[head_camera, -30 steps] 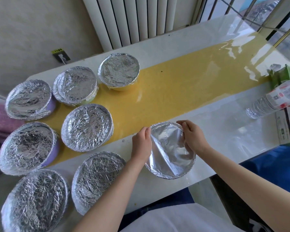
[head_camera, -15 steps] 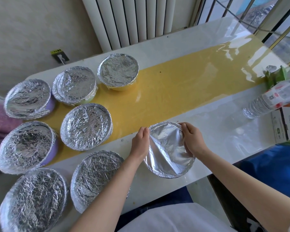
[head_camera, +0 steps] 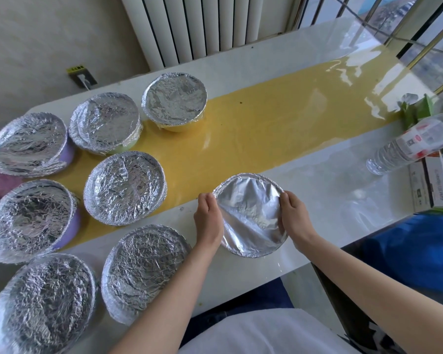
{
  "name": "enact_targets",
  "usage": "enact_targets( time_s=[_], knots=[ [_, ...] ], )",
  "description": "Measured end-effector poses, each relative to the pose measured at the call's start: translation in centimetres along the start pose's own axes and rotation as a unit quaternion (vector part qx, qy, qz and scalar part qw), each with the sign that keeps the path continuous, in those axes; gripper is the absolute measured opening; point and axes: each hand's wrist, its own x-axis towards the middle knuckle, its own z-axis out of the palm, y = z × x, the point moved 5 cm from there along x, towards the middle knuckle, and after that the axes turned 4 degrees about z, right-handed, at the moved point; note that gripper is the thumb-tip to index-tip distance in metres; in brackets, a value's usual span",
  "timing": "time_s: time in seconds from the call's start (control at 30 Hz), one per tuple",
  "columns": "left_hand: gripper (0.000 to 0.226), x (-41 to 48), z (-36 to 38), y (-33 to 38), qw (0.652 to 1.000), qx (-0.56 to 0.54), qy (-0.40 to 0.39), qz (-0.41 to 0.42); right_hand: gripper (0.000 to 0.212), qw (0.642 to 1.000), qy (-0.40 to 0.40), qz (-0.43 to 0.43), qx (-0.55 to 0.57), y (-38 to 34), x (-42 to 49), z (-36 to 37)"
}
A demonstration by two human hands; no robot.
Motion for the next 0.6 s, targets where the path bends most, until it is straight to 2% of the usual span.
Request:
enact_targets(
  time_s=[0.23, 0.33, 0.47, 0.6],
  knots=[
    [0.029, 0.0, -0.1, -0.1, 0.999, -0.029, -0.018, -0.041, 0.031, 1.0, 0.013, 0.008, -0.004, -0.3, 1.7, 0.6],
    [0.027, 0.8, -0.7, 0.5, 1.0, -0.014, -0.012, -0.016, 0.026, 1.0, 0.002, -0.011, -0.004, -2.3, 2.4, 1.0],
    [0.021, 3.0, -2.0, 2.1, 0.999, 0.011, 0.039, 0.034, 0.017, 0.999, 0.002, -0.035, 0.008, -5.7, 3.4, 2.2],
    [0.02, 5.3, -3.4, 2.4, 0.994, 0.056, 0.067, 0.065, 0.021, 0.999, 0.01, -0.038, -0.014, -7.4, 4.5, 4.1]
  ],
)
